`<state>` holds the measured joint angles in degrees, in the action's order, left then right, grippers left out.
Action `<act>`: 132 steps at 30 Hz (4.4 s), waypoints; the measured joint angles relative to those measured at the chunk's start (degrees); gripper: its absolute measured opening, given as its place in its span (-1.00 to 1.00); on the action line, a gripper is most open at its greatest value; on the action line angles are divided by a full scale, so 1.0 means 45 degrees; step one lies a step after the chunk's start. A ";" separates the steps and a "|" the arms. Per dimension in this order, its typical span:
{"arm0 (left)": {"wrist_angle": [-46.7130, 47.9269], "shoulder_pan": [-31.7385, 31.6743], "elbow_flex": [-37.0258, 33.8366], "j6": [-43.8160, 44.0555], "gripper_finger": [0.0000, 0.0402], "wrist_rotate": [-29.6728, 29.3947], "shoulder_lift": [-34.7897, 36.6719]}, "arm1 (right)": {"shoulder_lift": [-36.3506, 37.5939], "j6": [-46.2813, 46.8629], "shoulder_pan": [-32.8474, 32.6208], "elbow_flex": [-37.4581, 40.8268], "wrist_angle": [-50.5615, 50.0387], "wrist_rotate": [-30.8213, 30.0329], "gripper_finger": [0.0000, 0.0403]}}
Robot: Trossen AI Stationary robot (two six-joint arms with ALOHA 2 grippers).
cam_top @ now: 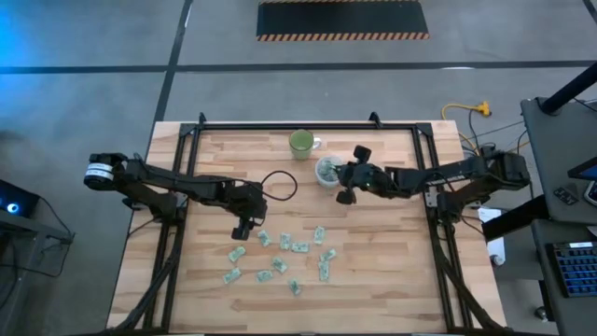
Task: Pick and place Stevia / Truvia into bins
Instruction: Put the stevia packet into the transparent container
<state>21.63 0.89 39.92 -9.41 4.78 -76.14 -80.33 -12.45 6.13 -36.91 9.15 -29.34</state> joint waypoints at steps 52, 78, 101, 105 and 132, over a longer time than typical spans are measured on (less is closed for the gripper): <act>-0.3392 0.0076 -0.1883 -0.0677 -0.17 0.2561 -0.0279 | 0.2778 0.0725 -0.3276 -0.2232 -0.5342 -0.0340 -0.30; -0.4133 0.0083 -0.1399 -0.1456 -0.30 0.2822 -0.2623 | 0.3491 0.0932 -0.4419 -0.2174 -0.5617 -0.0440 -0.43; -0.4955 0.0078 -0.0470 -0.1975 -0.85 -0.0518 -0.2280 | 0.3491 0.1007 -0.4419 -0.2174 -0.5644 -0.0442 -0.56; -0.7168 0.0053 -0.0432 -0.3342 -0.85 -0.1650 -0.2259 | 0.3491 0.1012 -0.4419 -0.2174 -0.5646 -0.0440 -0.59; -1.4165 -0.3241 0.3181 -0.5081 -0.85 -0.2481 -0.6438 | 0.3491 0.1109 -0.4419 -0.2174 -0.5965 -0.0374 -0.63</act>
<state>-42.12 -13.70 54.24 -32.28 -6.39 -105.11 -64.62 -7.46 -13.76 -46.70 -17.70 -31.03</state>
